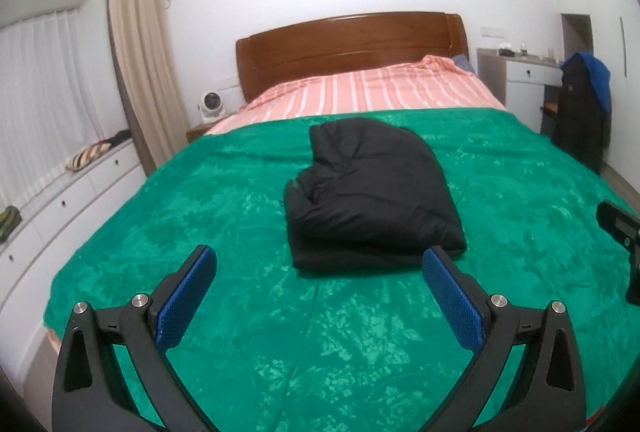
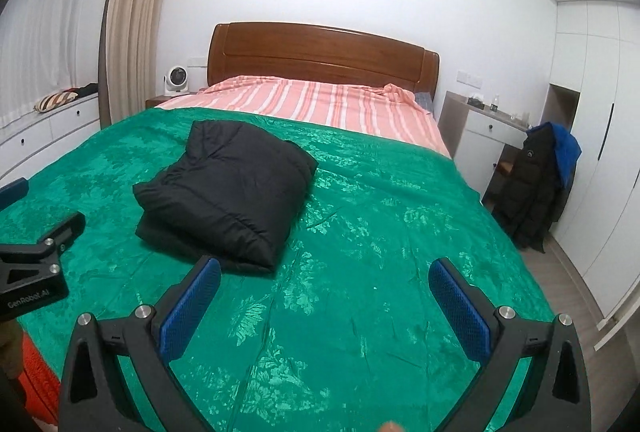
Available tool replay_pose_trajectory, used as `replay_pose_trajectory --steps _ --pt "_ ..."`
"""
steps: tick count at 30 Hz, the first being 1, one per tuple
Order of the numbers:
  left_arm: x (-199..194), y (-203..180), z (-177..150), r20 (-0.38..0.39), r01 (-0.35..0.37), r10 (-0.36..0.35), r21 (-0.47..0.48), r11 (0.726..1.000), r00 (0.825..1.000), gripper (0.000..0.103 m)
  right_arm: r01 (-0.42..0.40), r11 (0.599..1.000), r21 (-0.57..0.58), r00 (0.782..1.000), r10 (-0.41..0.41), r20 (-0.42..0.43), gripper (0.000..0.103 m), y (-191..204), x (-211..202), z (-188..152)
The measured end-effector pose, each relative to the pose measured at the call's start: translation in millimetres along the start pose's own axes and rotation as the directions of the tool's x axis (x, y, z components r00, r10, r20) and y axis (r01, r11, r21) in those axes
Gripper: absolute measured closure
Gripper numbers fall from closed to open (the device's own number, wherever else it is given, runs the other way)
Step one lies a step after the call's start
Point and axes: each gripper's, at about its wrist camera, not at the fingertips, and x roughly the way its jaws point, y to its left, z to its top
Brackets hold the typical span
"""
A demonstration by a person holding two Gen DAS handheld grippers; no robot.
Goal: Fold large clothes
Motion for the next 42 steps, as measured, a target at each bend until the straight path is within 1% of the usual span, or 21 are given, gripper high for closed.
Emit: replay_pose_trajectory --steps 10,15,23,27,29,32,35,38,42 --pt "-7 -5 -1 -0.028 0.030 -0.031 -0.010 0.999 0.999 0.000 0.007 0.999 -0.032 1.000 -0.006 0.018 0.000 6 -15 1" --pt "-6 -1 -3 -0.066 0.047 -0.050 -0.036 0.998 0.997 0.000 -0.002 0.999 -0.049 1.000 0.002 0.005 0.000 11 -17 -1" --pt "-5 0 -4 -0.112 0.053 -0.059 -0.050 0.997 0.992 0.000 0.005 0.998 -0.070 1.000 -0.005 0.000 0.000 15 -22 -1" --pt "-6 -1 -5 -0.138 0.037 -0.043 -0.050 0.998 0.990 0.000 -0.012 0.998 -0.066 1.000 0.011 -0.016 0.000 16 -23 -1" --pt "-7 -2 -5 -0.150 0.042 -0.049 -0.049 0.998 0.987 0.000 -0.025 0.998 -0.061 0.999 0.024 -0.026 0.000 16 -23 -2" --pt "-7 -2 -5 -0.176 0.058 -0.067 -0.054 0.997 0.982 0.000 -0.057 0.997 -0.043 0.997 0.055 -0.051 0.000 17 -23 -1" --pt "-7 -1 -6 -0.187 0.053 -0.063 -0.061 0.997 0.980 0.000 -0.099 0.995 -0.019 0.992 0.097 -0.079 0.000 18 -23 -1" --pt "-8 1 -6 -0.187 0.043 -0.056 -0.073 0.996 0.981 0.000 -0.125 0.992 -0.004 0.987 0.124 -0.099 0.000 21 -24 -1" --pt "-10 1 -5 -0.168 0.022 -0.031 -0.056 0.998 0.985 0.000 -0.119 0.993 -0.004 0.988 0.118 -0.103 0.000 23 -25 -2"
